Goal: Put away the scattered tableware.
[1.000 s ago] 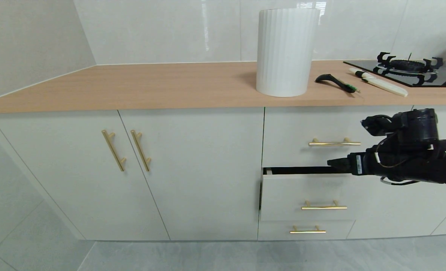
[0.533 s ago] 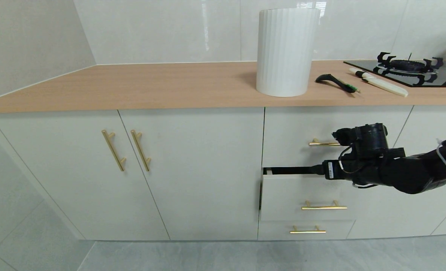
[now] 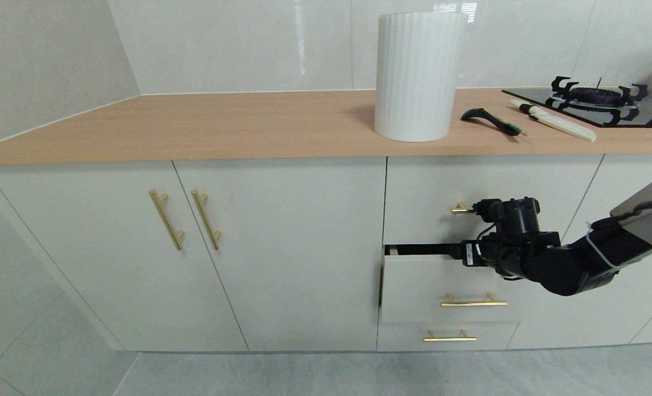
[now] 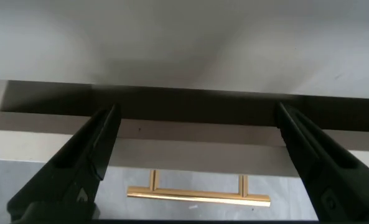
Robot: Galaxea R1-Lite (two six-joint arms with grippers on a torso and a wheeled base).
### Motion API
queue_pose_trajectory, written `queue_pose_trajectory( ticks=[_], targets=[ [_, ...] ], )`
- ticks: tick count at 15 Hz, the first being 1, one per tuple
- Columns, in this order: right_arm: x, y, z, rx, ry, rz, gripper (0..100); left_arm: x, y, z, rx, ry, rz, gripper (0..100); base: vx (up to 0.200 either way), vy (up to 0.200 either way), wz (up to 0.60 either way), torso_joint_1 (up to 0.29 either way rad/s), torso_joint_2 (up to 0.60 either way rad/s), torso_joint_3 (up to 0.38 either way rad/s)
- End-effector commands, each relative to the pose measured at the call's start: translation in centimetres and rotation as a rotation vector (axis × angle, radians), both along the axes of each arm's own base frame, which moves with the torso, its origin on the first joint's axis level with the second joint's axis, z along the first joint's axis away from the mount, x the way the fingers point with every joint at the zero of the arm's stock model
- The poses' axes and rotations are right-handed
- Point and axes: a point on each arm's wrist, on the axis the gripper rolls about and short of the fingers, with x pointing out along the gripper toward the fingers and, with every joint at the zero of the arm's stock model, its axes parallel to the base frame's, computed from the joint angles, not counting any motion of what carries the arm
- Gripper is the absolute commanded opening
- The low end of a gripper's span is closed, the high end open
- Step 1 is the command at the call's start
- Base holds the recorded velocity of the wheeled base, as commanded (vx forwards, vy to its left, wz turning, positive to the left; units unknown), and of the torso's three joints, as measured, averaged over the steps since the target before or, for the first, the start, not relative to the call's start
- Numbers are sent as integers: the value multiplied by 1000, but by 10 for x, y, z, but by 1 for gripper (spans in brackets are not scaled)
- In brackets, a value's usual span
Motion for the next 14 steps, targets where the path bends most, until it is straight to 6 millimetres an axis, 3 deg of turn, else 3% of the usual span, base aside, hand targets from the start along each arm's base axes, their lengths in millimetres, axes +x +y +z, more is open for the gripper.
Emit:
queue_pose_trajectory(
  ticks=[1,6,11,13,14],
  targets=[
    [0,0,-6,-7,22,1,100,0,0,0,-1,1,0,100,0,0,0,0,0,0],
    [-6,-2,1,-13,38,4,100,0,0,0,-1,1,0,100,0,0,0,0,0,0],
    [-21,-5,9,-42,174,16,100,0,0,0,-1,1,0,100,0,0,0,0,0,0],
    [-26,-6,15,-43,208,26,100,0,0,0,-1,1,0,100,0,0,0,0,0,0],
    [-36,-8,28,-38,268,54,100,0,0,0,-1,1,0,100,0,0,0,0,0,0]
  ],
)
